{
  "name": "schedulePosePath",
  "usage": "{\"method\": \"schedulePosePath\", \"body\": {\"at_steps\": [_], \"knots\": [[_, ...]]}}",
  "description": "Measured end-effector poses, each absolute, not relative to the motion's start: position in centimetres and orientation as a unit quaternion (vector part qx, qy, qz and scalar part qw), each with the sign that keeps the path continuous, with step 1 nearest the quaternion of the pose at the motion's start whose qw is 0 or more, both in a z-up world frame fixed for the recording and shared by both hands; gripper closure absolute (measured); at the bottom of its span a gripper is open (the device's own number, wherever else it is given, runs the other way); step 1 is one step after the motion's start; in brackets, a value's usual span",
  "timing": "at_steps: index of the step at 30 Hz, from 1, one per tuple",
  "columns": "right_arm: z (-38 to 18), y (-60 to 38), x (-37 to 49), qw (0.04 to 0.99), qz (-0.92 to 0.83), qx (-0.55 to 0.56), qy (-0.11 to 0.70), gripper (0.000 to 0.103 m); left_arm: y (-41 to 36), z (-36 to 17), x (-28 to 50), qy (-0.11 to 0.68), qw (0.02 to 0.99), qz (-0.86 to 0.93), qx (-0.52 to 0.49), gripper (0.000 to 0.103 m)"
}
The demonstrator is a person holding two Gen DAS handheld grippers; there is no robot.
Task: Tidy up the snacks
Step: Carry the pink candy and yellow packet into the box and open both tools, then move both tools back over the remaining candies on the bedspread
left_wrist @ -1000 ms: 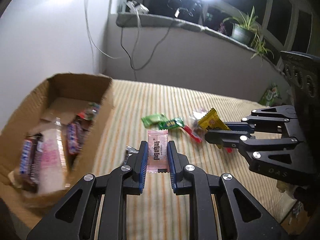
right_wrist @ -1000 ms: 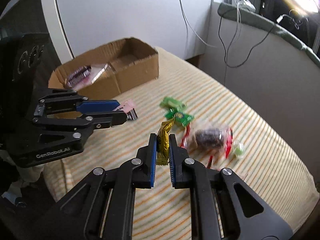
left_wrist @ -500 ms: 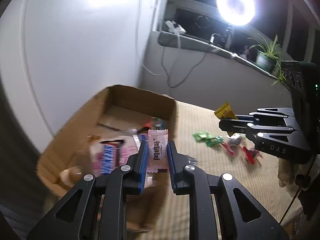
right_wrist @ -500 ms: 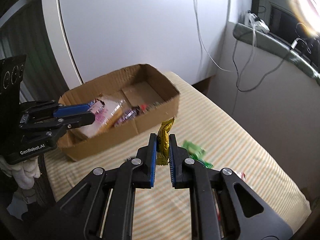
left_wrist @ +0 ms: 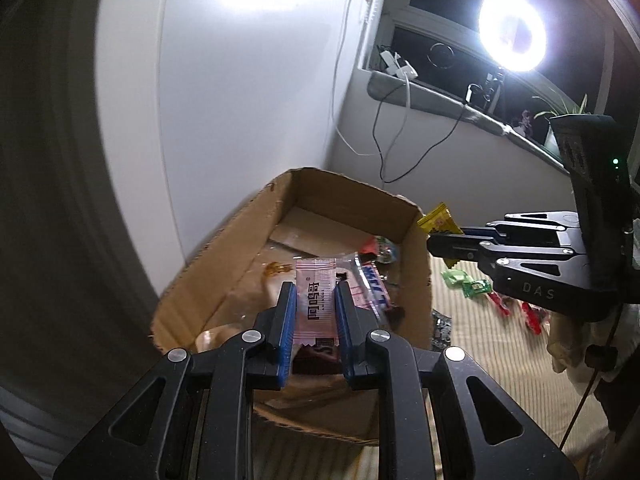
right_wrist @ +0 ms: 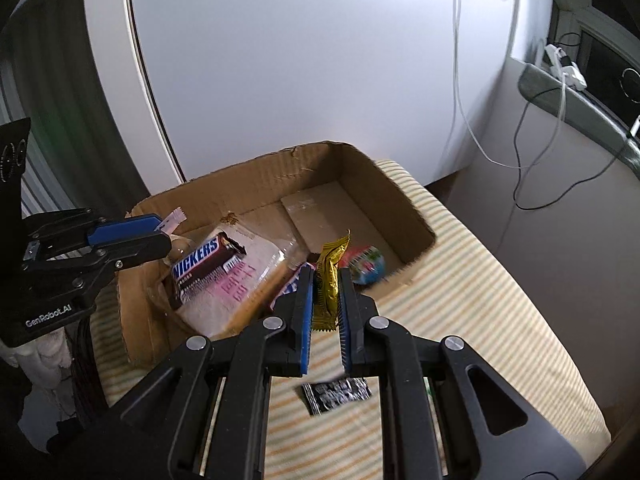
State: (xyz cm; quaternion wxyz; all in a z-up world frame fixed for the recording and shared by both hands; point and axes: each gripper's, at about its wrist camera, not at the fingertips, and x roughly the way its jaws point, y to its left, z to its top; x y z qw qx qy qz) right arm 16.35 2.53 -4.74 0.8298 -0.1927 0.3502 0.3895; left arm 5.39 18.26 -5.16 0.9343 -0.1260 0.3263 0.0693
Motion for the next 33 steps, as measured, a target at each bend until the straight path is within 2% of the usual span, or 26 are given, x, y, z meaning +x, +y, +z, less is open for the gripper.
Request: {"method": "schedulePosePath", "body": {"at_steps": [17,18,19,20,21,22,23,24,27,33], "knots": [[-6.5,6.0,17.0,0.817,0.398,-0.200,0.367,0.092,19.7,-6.1,5.6,0.333,0.929,0.082,-0.138,0.084],[-6.4,6.0,17.0,0.817,0.399,-0.201,0.364,0.091,19.7,-6.1,5.6,0.334,0.929,0.083,-0.138,0.083],[-6.5,6.1,16.9,0.817,0.399,-0.203,0.363,0.091,19.6,-6.1,5.6,0.334,0.929,0.082,-0.137,0.076],[-6.4,6.2,16.8,0.819,0.396,-0.206,0.361,0.084,19.6,-6.0,5.6,0.334,0.929,0.083,-0.135,0.071],[-6.3,6.2,16.8,0.822,0.393,-0.206,0.357,0.066,19.5,-6.0,5.5,0.335,0.929,0.086,-0.133,0.054],[-6.2,6.1,16.7,0.826,0.390,-0.205,0.351,0.054,19.5,-6.0,5.4,0.334,0.929,0.088,-0.133,0.043],[-5.9,6.0,16.6,0.831,0.388,-0.201,0.344,0.033,19.5,-5.9,5.3,0.331,0.930,0.091,-0.133,0.043],[-5.7,5.8,16.5,0.836,0.386,-0.197,0.338,0.023,19.5,-5.8,5.2,0.330,0.930,0.091,-0.133,0.043],[-4.9,5.2,16.6,0.842,0.384,-0.183,0.332,0.016,19.5,-5.7,5.1,0.328,0.931,0.093,-0.133,0.043],[-4.2,4.4,16.6,0.848,0.373,-0.181,0.329,0.015,19.1,-5.2,4.9,0.322,0.934,0.089,-0.129,0.043]]}}
